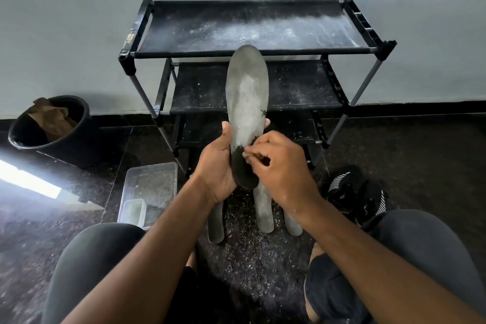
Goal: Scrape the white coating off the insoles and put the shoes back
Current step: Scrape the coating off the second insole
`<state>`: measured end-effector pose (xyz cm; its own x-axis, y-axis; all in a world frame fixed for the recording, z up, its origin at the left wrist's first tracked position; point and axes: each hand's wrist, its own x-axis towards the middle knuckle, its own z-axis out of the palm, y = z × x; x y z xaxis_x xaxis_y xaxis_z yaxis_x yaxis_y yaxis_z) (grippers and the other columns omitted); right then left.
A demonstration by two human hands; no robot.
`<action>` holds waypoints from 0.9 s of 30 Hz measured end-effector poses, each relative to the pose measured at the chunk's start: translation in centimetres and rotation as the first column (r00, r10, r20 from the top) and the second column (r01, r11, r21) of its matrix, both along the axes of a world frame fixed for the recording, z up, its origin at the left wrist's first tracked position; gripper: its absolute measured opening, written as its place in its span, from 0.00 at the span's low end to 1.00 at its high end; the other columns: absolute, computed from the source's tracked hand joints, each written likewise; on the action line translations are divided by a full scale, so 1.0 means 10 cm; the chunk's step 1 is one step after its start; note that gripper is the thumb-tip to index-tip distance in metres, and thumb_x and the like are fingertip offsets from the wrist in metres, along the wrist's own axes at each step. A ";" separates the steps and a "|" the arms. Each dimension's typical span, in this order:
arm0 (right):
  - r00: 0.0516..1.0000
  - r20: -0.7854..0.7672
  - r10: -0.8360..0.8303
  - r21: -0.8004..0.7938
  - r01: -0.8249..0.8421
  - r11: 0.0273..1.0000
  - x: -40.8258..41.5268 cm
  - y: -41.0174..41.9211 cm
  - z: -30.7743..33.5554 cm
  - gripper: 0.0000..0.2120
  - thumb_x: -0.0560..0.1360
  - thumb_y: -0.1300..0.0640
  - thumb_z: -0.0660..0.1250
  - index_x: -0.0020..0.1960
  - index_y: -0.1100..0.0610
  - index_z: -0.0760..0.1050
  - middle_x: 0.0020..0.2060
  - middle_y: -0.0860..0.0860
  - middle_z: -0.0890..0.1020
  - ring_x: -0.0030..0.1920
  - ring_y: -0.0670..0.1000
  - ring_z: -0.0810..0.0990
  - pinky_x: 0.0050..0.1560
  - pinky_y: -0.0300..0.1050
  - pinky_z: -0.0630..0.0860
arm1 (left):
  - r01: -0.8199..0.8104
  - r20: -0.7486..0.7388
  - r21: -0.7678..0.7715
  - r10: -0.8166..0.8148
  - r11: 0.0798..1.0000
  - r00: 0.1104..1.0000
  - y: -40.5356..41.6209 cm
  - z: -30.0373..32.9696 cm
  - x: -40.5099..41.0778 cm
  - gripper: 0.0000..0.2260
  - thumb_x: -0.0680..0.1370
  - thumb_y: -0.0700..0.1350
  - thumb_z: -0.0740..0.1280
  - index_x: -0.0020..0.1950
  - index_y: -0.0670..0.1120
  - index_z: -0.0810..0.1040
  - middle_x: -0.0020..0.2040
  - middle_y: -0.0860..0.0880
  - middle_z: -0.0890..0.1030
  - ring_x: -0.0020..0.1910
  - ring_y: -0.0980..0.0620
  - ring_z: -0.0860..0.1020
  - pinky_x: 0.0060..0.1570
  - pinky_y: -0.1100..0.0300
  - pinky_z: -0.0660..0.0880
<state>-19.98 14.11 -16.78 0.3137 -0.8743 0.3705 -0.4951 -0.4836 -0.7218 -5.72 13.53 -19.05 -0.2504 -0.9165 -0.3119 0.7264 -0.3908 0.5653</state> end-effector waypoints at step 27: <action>0.999 0.024 -0.046 -0.046 0.047 0.998 -0.01 -0.09 -0.01 0.06 0.73 0.63 0.75 0.50 0.60 0.85 0.43 0.50 0.80 0.46 0.46 0.79 0.52 0.37 0.77 | 0.084 0.058 0.095 -0.090 0.992 0.994 0.13 0.02 -0.17 0.26 0.86 0.56 0.54 0.77 0.41 0.72 0.67 0.40 0.79 0.67 0.43 0.78 0.69 0.48 0.73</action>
